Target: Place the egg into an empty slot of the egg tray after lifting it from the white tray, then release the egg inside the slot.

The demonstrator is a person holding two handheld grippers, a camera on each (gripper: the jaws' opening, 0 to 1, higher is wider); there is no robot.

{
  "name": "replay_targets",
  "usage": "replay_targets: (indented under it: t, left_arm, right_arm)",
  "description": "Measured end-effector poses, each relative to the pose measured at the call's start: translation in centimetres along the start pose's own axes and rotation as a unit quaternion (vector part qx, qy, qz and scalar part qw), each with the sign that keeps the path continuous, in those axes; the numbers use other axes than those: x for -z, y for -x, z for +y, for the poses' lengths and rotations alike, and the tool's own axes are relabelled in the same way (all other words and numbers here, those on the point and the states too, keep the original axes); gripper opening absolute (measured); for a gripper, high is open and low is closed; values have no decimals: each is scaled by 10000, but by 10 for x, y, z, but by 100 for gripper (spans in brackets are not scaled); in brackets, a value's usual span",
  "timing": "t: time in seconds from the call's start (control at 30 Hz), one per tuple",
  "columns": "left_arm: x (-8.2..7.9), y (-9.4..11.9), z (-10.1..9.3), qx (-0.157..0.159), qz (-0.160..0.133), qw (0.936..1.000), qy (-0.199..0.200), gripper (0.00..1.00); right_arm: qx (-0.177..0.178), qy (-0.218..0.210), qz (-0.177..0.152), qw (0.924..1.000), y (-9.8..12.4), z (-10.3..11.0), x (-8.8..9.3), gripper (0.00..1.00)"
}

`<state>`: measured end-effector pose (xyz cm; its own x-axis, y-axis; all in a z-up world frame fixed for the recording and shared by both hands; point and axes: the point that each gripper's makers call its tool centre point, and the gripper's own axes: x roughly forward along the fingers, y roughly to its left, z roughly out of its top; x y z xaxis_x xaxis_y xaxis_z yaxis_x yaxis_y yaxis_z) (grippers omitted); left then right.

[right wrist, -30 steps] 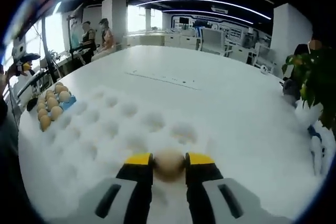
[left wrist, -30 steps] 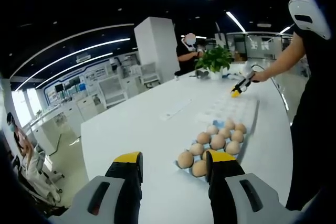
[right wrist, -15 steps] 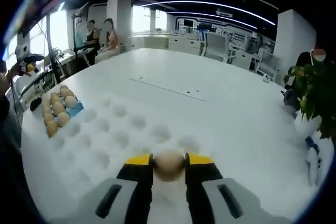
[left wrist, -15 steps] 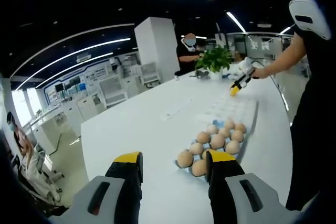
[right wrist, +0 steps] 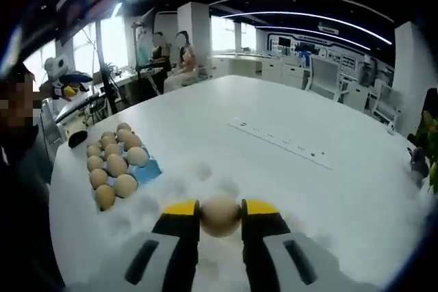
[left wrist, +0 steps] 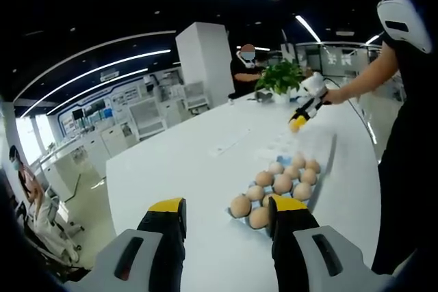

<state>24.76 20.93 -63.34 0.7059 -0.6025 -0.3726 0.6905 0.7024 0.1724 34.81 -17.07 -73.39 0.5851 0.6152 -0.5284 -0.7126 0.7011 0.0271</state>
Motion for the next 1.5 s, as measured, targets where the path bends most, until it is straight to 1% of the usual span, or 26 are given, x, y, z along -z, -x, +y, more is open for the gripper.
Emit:
replay_targets:
  t: [0.03, 0.13, 0.2, 0.3, 0.33, 0.37, 0.43, 0.47, 0.53, 0.6, 0.7, 0.8, 0.87, 0.93, 1.07, 1.33, 1.4, 1.47, 1.5]
  left_arm:
    - [0, 0, 0, -6, 3, 10000, 5, 48]
    - [0, 2, 0, -21, -4, 10000, 8, 48]
    - [0, 2, 0, -28, 2, 10000, 8, 48]
    - [0, 2, -1, -10, 8, 10000, 2, 48]
    - [0, 2, -1, -13, 6, 10000, -5, 48]
    - [0, 2, -2, -10, 1, 10000, -2, 48]
    - [0, 2, -1, -14, 6, 10000, 1, 48]
    - [0, 3, -2, -12, 3, 10000, 4, 48]
    - [0, 3, -3, -7, 2, 10000, 2, 48]
    - [0, 3, -4, -3, 2, 10000, 4, 48]
    - [1, 5, -4, -11, 6, 10000, 3, 48]
    - [0, 6, -4, -27, -7, 10000, 14, 48]
    - [1, 6, -3, -31, 2, 10000, 17, 48]
    - [0, 6, -3, -16, -7, 10000, 14, 48]
    - [0, 5, -3, -8, -19, 10000, 3, 48]
    - [-2, 5, -3, 8, -17, 10000, -22, 48]
    - [-2, 5, -2, 7, -16, 10000, -17, 48]
    - [-2, 5, -2, 8, -11, 10000, -22, 48]
    - [-2, 4, -2, 8, -16, 10000, -23, 48]
  right_arm:
    - [-150, 34, -26, 9999, -5, 9, -4, 23]
    - [-364, 199, -14, 9991, -18, 26, -9, 23]
    - [-480, 151, -16, 9987, -28, 39, -11, 23]
    - [-711, 230, -72, 9972, -40, 56, -16, 23]
    - [-870, 236, -76, 9959, -45, 64, -17, 23]
    - [-881, 268, -69, 9957, -48, 69, -19, 23]
    - [-1045, 353, -50, 9939, -56, 81, -21, 23]
    - [-1036, 374, -44, 9939, -60, 83, -22, 23]
    - [-1136, 419, -9, 9926, -68, 90, -21, 23]
    - [-1177, 441, 13, 9921, -73, 93, -20, 23]
    - [-1276, 571, 158, 9900, -79, 100, -14, 23]
    - [-1325, 637, 236, 9889, -83, 103, -13, 23]
    - [-1306, 767, 293, 9880, -85, 104, -11, 23]
    - [-1311, 790, 378, 9875, -88, 104, -7, 23]
    - [-1350, 986, 519, 9846, -91, 106, -2, 23]
    - [-1398, 1137, 605, 9818, -93, 107, 0, 24]
    - [-1422, 1131, 673, 9811, -93, 107, 1, 24]
    - [-1473, 1358, 625, 9777, -93, 109, 0, 25]
    - [-1483, 1370, 626, 9774, -93, 109, 0, 24]
